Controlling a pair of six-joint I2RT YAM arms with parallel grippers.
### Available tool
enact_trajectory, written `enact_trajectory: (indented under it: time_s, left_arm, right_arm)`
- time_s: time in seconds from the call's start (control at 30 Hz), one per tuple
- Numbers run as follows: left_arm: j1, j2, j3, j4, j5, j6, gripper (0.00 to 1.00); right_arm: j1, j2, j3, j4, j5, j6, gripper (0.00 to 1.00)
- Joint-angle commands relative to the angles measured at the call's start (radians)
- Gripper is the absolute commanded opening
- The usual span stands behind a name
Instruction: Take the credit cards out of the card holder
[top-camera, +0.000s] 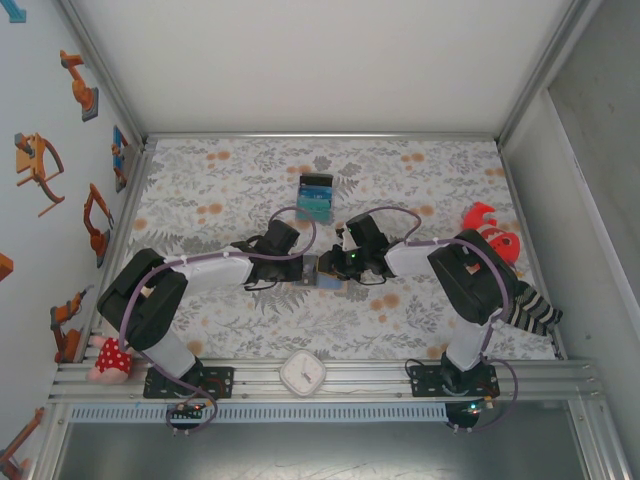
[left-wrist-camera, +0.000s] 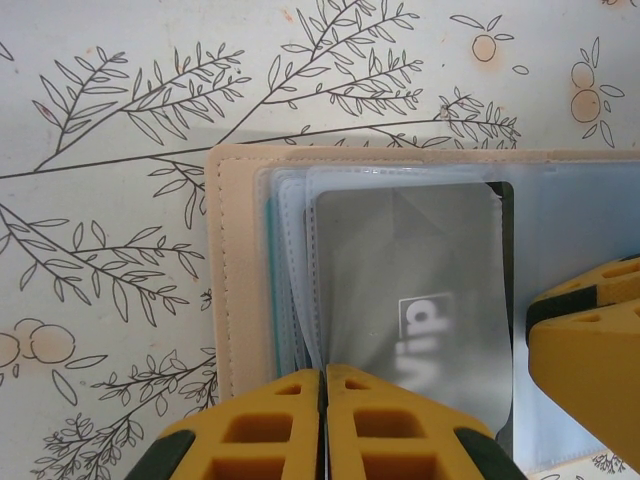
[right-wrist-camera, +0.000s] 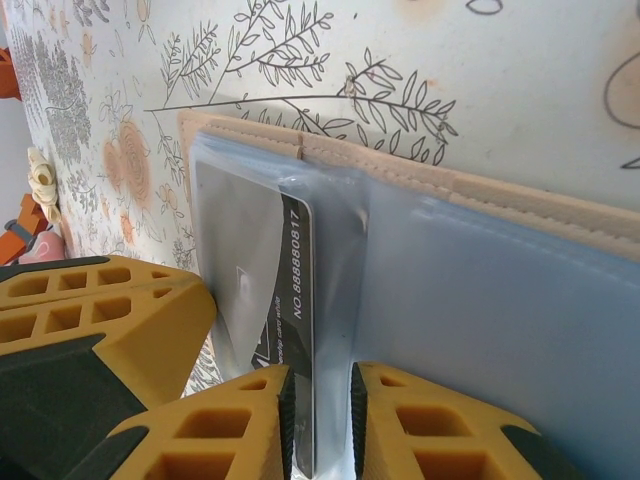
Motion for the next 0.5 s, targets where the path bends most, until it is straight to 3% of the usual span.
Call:
enact_trajectory:
  time_s: [0.0,0.47]
  left_arm:
    - [-0.009,0.016,0.009,-0.043,0.003,-0.01,0.09]
    - [-0.011,0.021,0.008,-0.035,0.008,-0.013,0.09]
  right_arm:
    - [-0.001,0.017,0.029,0.022,0.0,-0.007,0.22]
    - [0.014,0.015,0.061,0.016,0.001,-0.003,0.21]
